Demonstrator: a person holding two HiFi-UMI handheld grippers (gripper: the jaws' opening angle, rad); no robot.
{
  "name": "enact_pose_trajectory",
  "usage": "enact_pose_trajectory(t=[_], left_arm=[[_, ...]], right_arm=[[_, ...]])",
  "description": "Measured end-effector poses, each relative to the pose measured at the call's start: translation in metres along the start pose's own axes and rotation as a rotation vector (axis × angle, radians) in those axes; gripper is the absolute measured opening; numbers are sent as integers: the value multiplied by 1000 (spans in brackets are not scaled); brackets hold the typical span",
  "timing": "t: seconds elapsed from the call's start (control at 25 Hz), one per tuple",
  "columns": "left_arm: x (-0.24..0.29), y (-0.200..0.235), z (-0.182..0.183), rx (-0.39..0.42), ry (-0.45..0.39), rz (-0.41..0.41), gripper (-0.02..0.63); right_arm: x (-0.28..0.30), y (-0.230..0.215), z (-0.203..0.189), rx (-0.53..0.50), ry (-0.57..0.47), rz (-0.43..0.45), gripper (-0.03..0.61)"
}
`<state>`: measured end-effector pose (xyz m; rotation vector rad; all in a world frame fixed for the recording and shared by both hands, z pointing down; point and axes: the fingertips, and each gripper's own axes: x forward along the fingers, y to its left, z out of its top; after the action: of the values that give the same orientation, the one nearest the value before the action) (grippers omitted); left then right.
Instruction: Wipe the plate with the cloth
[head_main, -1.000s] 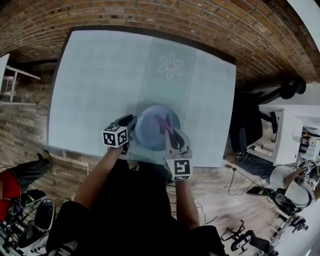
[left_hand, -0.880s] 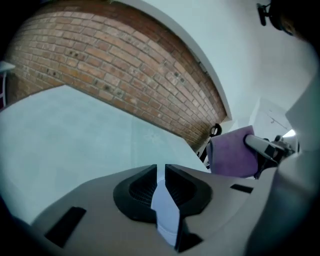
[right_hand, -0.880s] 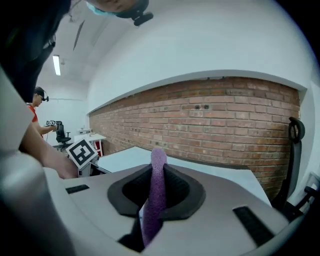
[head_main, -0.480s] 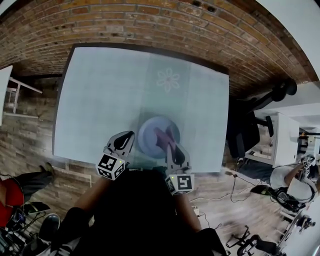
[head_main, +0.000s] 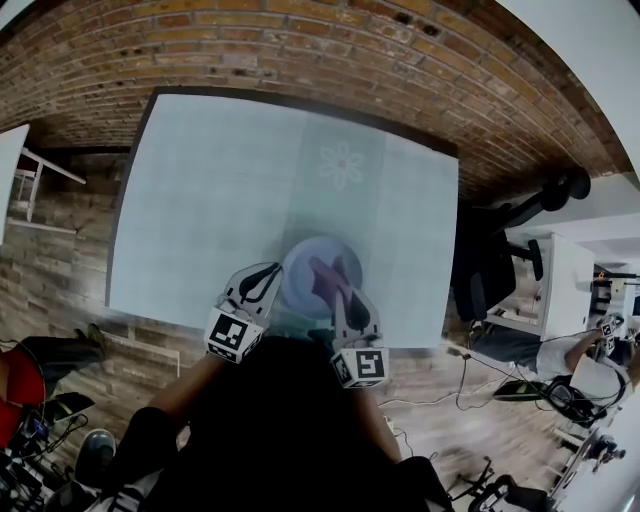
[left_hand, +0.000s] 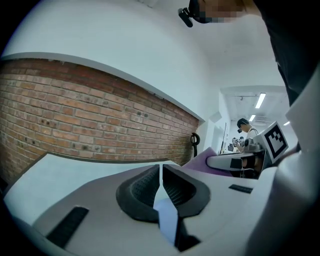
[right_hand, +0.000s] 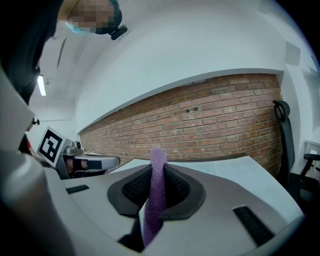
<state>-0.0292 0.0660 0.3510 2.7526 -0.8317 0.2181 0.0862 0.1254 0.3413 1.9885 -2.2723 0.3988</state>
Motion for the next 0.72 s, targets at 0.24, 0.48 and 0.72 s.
enact_pose_trajectory(t=[0.24, 0.48, 0.72], left_arm=[[-2, -1, 0, 15, 7, -19, 46], [0, -1, -2, 15, 12, -33, 46], [3, -5, -6, 20, 25, -46, 46]], right_arm=[[2, 7, -2, -8, 7, 19, 58], [1, 8, -4, -13, 10, 11, 58], [-1, 7, -6, -11, 15, 2, 58]])
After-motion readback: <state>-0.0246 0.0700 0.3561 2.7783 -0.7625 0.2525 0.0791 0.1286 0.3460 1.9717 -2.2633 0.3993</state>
